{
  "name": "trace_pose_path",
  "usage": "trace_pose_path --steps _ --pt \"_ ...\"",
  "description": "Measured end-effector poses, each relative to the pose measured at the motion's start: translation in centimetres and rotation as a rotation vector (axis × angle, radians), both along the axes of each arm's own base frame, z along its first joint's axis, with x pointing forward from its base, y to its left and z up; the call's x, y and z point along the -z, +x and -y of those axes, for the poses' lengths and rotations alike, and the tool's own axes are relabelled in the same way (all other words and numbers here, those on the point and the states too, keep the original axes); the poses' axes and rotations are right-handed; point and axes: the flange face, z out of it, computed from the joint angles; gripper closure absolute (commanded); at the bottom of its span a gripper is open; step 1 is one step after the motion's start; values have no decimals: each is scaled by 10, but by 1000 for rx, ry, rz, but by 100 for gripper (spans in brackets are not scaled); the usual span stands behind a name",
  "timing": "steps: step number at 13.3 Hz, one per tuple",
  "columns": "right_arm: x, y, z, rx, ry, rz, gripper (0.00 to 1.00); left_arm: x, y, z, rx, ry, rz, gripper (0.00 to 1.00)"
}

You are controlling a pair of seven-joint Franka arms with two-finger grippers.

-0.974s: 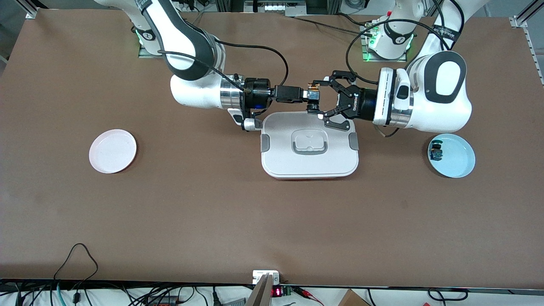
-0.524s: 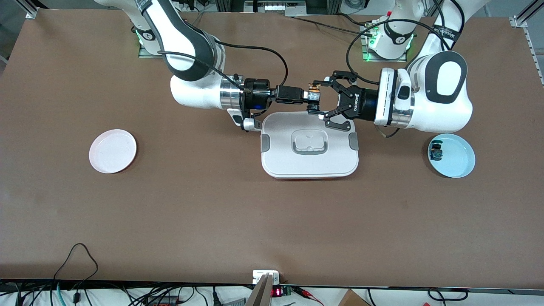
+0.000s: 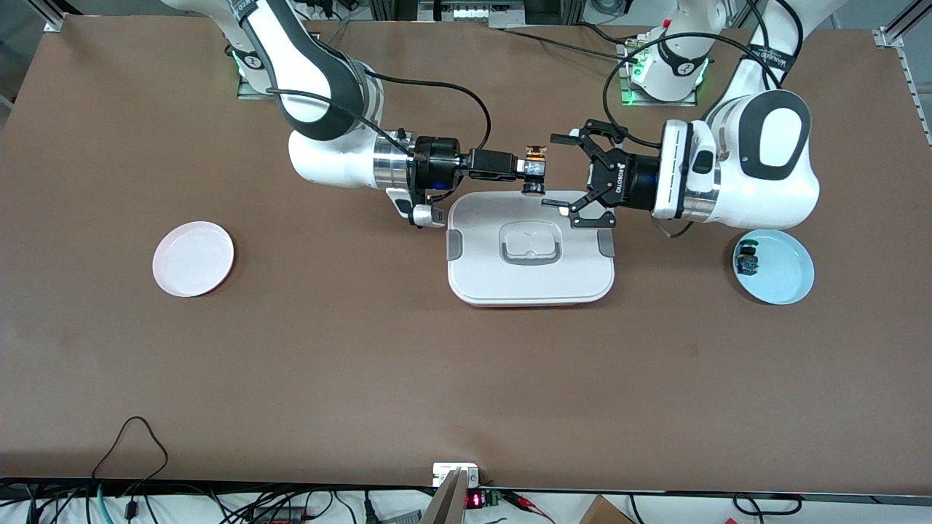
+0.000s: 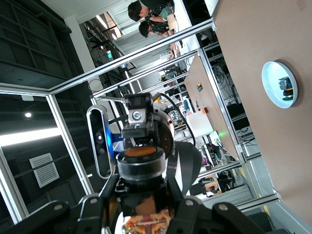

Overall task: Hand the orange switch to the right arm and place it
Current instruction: 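Grasp the switch with the right gripper while the left gripper releases, then carry the switch with the right gripper while the left gripper withdraws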

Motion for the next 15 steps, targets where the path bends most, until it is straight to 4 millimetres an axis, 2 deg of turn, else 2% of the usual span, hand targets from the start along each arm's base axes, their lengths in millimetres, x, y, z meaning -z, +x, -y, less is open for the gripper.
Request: trace_pose_path --steps 2,3,4,6,9,12,14,15 --pt "0 1 2 3 -1 4 97 10 6 -31 -4 -34 -30 0" --pt "0 4 5 9 -2 5 97 19 9 -55 2 -52 -49 0" --pt "0 9 10 18 -1 7 97 30 12 -85 12 -59 -66 0" --pt "-2 18 20 35 2 10 97 51 15 -162 24 -56 -85 0" --pt "-1 24 31 17 -16 33 97 55 17 -267 44 51 -66 0" --pt "9 41 66 -45 -36 63 97 60 16 -355 43 269 -109 0" --pt "16 56 101 -83 -61 82 97 47 14 -405 22 456 -153 0" --pt "18 61 117 -104 -82 96 97 36 14 -424 13 555 -165 0"
